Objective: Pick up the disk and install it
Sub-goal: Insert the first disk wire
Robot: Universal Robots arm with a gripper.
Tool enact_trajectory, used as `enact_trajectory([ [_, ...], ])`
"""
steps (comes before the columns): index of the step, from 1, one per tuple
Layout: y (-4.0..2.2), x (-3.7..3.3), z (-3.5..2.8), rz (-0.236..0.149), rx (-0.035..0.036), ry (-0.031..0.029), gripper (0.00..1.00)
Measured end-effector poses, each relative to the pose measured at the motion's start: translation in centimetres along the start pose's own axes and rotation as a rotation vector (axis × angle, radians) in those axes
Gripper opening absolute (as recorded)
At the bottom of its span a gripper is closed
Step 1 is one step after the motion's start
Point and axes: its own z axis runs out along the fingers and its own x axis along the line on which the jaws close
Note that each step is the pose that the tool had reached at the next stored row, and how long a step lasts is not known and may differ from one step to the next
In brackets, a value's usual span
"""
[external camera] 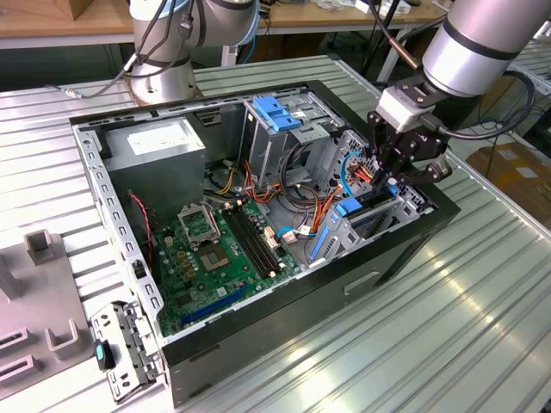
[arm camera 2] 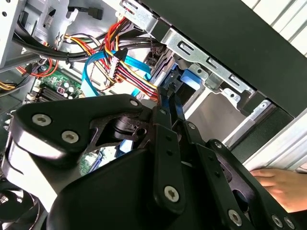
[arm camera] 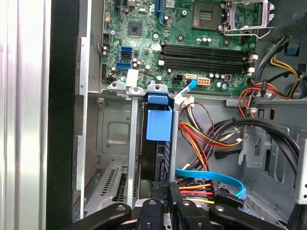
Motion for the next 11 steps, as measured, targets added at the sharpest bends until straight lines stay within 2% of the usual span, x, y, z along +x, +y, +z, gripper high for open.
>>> enact_trajectory([
  [11, 0.01, 0.06, 0.08, 0.009, 0.0002, 0.0004, 0.17],
])
